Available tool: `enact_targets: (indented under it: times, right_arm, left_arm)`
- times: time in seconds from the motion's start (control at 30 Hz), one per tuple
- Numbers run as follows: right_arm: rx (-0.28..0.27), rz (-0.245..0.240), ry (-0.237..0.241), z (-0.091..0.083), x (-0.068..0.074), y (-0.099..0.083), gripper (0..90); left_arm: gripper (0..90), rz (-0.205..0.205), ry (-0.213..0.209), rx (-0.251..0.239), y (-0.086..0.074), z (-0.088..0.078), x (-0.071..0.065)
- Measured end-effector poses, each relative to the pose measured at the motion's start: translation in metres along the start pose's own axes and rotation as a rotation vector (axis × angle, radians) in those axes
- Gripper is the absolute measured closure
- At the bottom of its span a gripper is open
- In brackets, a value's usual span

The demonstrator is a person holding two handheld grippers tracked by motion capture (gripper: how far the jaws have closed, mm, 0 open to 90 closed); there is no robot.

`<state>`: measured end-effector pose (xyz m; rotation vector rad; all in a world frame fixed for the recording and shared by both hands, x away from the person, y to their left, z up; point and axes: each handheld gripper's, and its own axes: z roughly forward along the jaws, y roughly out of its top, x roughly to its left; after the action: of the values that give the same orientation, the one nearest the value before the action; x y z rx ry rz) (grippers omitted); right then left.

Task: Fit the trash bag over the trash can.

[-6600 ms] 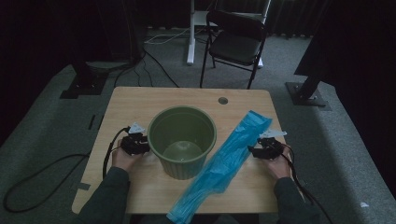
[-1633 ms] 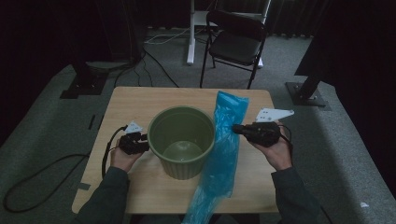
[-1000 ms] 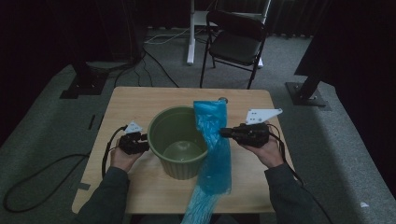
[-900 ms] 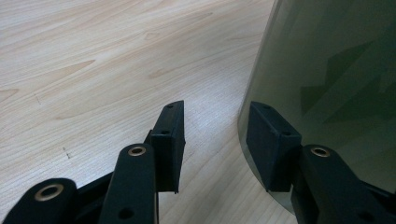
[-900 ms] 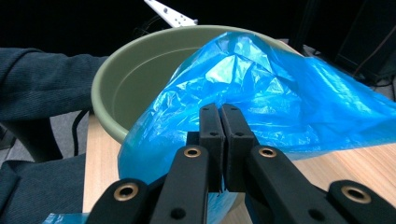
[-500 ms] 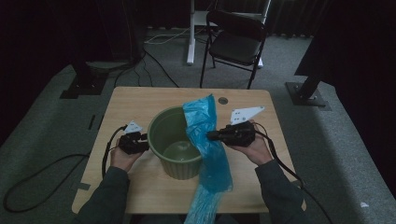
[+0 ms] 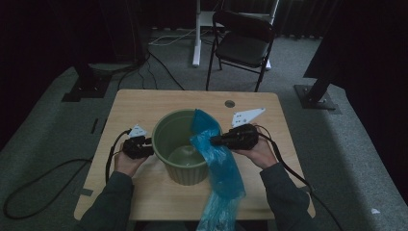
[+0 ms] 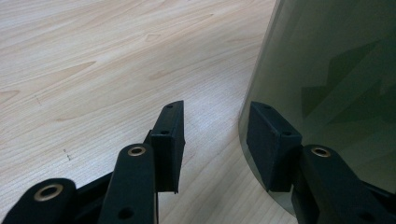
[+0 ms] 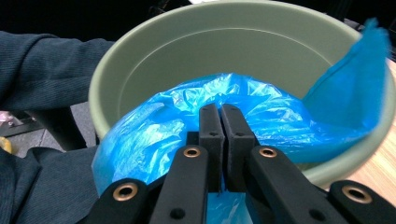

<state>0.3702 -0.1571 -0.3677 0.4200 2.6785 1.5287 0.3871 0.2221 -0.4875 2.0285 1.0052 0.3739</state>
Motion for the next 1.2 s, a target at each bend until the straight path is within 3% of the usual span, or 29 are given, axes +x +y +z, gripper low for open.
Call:
enact_targets:
  times: [0.33,0.73,1.0,1.2]
  right_arm:
    - [-0.041,0.002,-0.035,-0.007,-0.001,0.001,70.7]
    - [-0.059,-0.007,-0.074,-0.027,0.007,0.0,65.9]
    - [-0.092,0.028,-0.095,-0.039,0.006,-0.015,65.3]
    - [-0.078,0.028,-0.105,-0.048,0.012,-0.022,63.8]
  left_arm:
    - [56.4,0.0,0.001,-0.001,0.0,0.0,0.0]
    - [56.4,-0.001,0.0,-0.001,0.0,0.0,0.0]
    - [56.4,-0.002,-0.001,-0.001,0.0,0.0,0.001]
    - [56.4,-0.002,0.001,-0.007,0.0,-0.001,0.0]
